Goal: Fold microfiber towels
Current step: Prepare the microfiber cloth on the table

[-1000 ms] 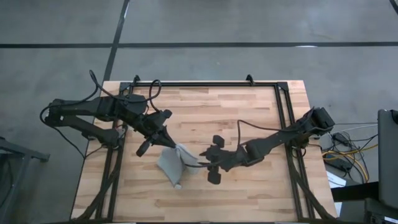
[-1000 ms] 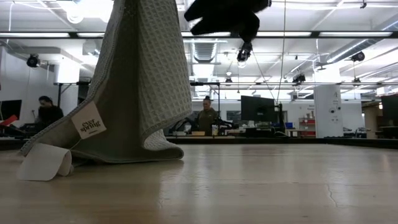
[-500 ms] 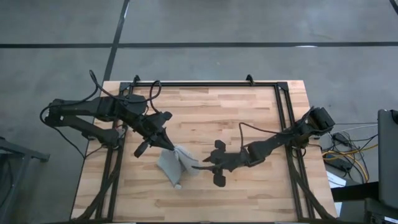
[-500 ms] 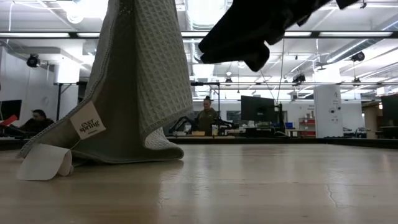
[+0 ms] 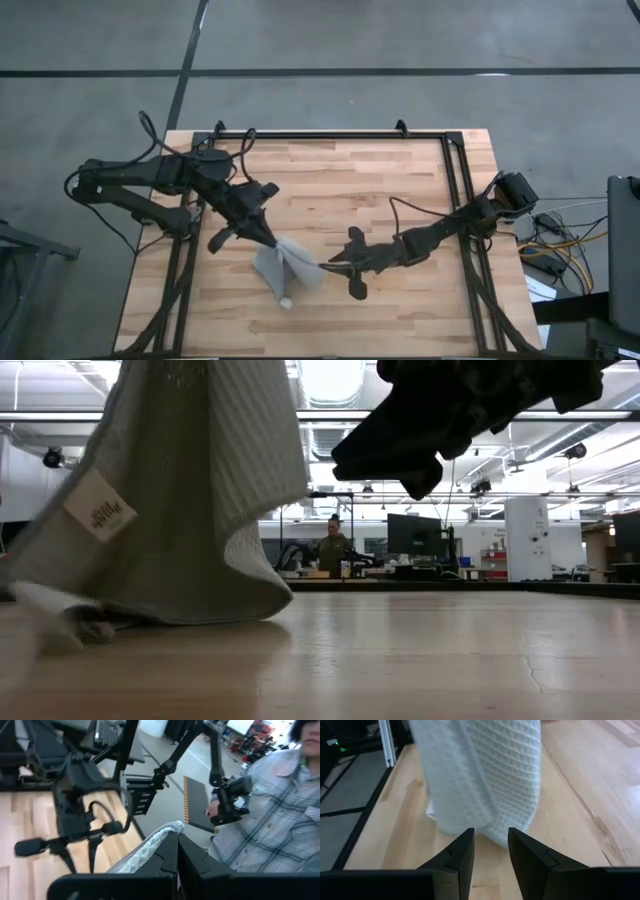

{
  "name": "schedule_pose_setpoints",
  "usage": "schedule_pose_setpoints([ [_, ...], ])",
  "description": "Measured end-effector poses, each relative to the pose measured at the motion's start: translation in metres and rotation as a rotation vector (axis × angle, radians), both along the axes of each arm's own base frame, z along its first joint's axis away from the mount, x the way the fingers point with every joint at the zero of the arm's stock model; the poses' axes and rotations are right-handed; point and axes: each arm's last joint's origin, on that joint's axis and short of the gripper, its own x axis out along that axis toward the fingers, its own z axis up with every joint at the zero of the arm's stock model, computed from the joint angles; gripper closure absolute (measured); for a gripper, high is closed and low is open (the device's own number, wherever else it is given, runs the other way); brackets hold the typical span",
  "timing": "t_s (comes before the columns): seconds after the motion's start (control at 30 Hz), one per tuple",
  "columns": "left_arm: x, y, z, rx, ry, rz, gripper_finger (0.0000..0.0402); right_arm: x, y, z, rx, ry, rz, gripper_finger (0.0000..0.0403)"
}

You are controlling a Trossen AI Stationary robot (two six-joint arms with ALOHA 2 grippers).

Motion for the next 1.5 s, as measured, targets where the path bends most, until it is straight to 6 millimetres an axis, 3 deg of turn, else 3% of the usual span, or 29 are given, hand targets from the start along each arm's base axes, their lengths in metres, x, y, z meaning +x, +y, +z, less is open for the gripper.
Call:
schedule_pose_setpoints([
  [0.8, 0.001, 0.000, 0.003, -0.001, -0.034, -0.002, 0.0401, 0.007, 0.004, 0.013, 0.056, -0.094, 0.039, 0.0294],
  [1.2, 0.001, 0.000, 0.003, -0.002, -0.036, -0.002, 0.0401, 0.034, 0.017, -0.001, 0.083, -0.088, 0.087, 0.0300],
  [1.5, 0.001, 0.000, 0.003, -0.005, -0.027, -0.002, 0.0401, 0.038, 0.019, -0.010, 0.096, -0.060, 0.078, 0.0269],
])
